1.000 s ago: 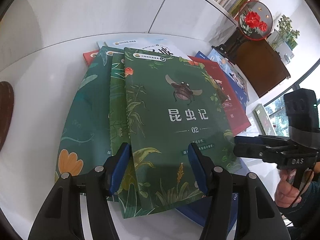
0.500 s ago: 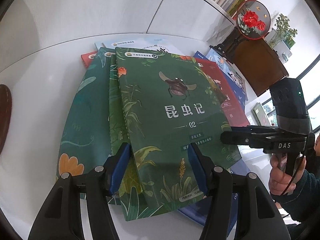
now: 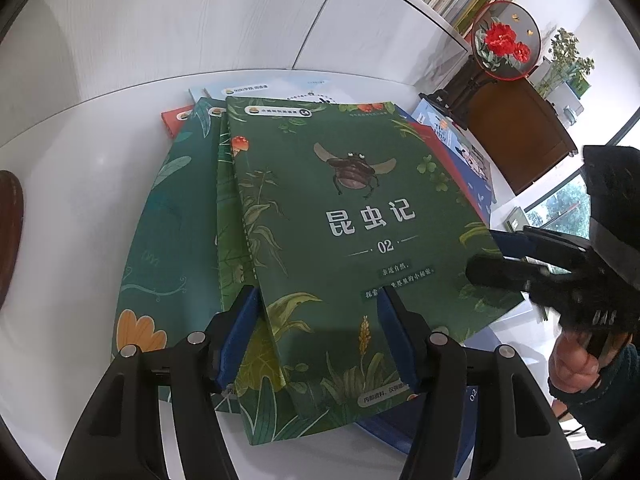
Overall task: Organize books
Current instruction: 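Close the right tool on the beetle-cover book edge and lift it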
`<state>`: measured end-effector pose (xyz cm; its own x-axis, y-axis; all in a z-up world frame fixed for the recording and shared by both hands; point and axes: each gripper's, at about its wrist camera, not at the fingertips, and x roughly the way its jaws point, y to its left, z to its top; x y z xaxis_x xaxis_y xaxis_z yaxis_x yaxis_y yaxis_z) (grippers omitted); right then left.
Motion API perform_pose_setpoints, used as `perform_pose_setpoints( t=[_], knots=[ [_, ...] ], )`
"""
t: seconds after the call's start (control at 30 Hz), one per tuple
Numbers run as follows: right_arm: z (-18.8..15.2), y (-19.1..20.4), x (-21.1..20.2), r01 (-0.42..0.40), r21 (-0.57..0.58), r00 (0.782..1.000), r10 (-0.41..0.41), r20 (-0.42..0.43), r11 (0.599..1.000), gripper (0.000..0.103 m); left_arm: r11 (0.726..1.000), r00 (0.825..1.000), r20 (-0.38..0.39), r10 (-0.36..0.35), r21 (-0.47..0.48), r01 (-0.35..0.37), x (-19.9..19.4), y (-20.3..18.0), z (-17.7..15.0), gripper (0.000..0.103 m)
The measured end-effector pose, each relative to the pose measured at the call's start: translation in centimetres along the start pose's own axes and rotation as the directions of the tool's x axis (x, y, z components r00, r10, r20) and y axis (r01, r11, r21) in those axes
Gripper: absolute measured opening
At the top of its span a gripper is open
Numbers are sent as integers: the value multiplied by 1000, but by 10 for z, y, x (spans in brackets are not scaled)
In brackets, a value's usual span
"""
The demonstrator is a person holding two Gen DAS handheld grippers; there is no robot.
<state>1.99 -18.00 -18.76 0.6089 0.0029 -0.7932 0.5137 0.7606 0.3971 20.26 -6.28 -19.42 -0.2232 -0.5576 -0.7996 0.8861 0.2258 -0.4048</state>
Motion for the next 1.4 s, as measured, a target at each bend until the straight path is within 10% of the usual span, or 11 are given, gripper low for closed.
perform_pose_setpoints(
  t=[0.13,0.33,0.5,1.07,1.27,1.4],
  knots=[
    [4,-39,12,-186,198,981,191,-7,962,49,1000,1000,1,6,11,-6,0,-2,-1,58],
    [7,-50,35,-112,221,992,122,-29,969,48,1000,1000,5,-2,5,2,-1,-1,-2,58],
    [3,-50,13,-129,247,992,125,32,960,14,1000,1000,4,8,-14,-8,-1,-3,-1,58],
    [-33,-7,23,122,15,989,-120,-85,992,16,989,999,0,-44,-144,43,-7,-15,-21,58],
    [-31,-14,27,112,20,989,-109,-100,994,17,926,977,77,-199,-312,213,-13,10,-26,58],
    [-32,-27,24,55,66,993,-48,-105,996,18,859,932,123,-340,-364,361,-5,20,-29,58]
  ],
)
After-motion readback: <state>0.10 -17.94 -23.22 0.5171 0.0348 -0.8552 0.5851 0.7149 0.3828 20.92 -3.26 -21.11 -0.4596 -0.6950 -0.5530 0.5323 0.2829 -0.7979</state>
